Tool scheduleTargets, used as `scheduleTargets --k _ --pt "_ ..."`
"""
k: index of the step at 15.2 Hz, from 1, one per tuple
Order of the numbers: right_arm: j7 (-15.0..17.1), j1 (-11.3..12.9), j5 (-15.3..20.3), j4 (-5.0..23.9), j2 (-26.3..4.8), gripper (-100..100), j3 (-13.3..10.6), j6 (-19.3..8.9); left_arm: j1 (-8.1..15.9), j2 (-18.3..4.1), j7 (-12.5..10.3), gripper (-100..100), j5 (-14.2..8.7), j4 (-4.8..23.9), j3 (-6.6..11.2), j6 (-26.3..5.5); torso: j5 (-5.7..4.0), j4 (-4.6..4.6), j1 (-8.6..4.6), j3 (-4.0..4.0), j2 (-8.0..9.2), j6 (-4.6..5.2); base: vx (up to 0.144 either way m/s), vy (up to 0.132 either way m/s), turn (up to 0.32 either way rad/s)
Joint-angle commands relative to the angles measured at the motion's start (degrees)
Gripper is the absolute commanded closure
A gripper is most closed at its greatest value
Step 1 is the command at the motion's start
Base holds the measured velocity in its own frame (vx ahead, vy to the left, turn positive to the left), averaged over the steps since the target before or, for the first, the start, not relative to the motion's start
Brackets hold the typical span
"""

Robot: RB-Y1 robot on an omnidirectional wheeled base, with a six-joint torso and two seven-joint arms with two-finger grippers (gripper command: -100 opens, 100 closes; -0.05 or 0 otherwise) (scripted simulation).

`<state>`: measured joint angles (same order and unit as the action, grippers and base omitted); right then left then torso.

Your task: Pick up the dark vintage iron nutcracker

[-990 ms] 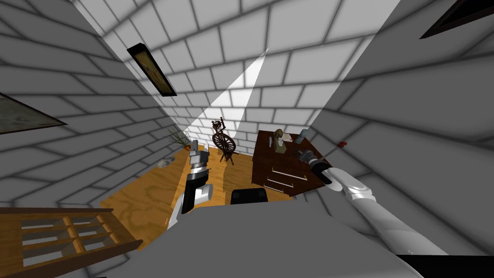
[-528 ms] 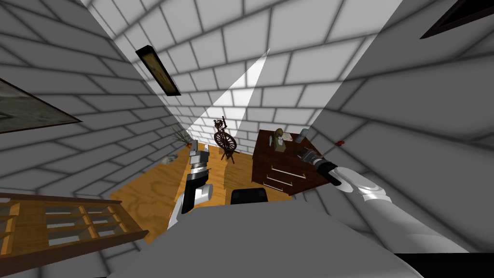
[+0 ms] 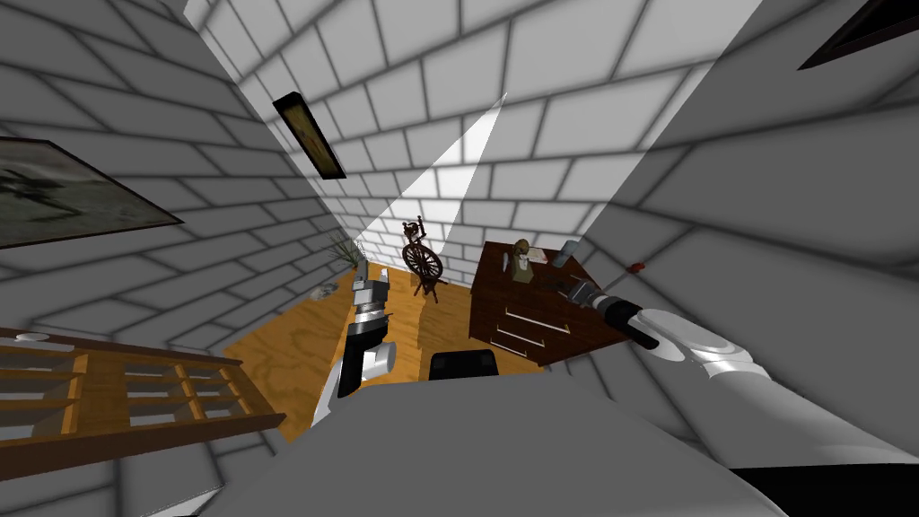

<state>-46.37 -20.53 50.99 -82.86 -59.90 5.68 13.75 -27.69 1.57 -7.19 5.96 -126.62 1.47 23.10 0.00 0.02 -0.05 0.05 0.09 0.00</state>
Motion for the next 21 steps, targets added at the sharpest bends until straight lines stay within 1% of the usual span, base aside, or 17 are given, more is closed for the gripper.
scheduleTargets --k 1,9,17,18,20,21 --pt "1.70 -0.65 -0.71 0.42 -2.12 -100 -0.45 1.16 0.00 0.00 0.00 0 0.00 0.00 0.00 0.00 0.00 0.00 0.00 0.00 0.00 0.00 -0.005 -0.009 0.077" --pt "6.79 -3.24 -3.47 2.34 -9.31 -100 -2.11 4.74 0.00 0.00 0.00 0 0.00 0.00 0.00 0.00 0.00 -0.03 0.03 -0.08 -0.13 -0.01 0.008 -0.008 0.076" --pt "10.36 -5.61 -6.02 3.80 -15.55 -100 -3.78 7.33 -0.01 0.00 0.00 0 0.00 0.00 0.00 0.00 0.01 -0.06 0.08 -0.15 -0.26 -0.01 0.036 0.000 0.066" --pt "9.84 -5.49 -5.67 3.49 -14.66 -100 -3.41 6.88 -0.01 0.00 0.00 0 0.00 0.00 0.00 0.00 0.02 -0.06 0.10 -0.17 -0.29 -0.02 0.035 0.005 0.034" --pt "9.88 -4.67 -5.54 5.14 -13.31 -100 -4.29 5.58 0.00 0.00 0.00 0 0.00 0.00 0.00 0.00 -0.01 -0.06 0.06 -0.12 -0.20 -0.06 -0.003 -0.017 0.257" --pt "10.10 -5.06 -5.64 4.29 -14.11 -100 -4.00 6.19 0.01 0.00 0.00 0 0.00 0.00 -0.01 0.00 -0.02 -0.05 0.00 -0.10 -0.15 -0.09 -0.008 -0.026 0.137"
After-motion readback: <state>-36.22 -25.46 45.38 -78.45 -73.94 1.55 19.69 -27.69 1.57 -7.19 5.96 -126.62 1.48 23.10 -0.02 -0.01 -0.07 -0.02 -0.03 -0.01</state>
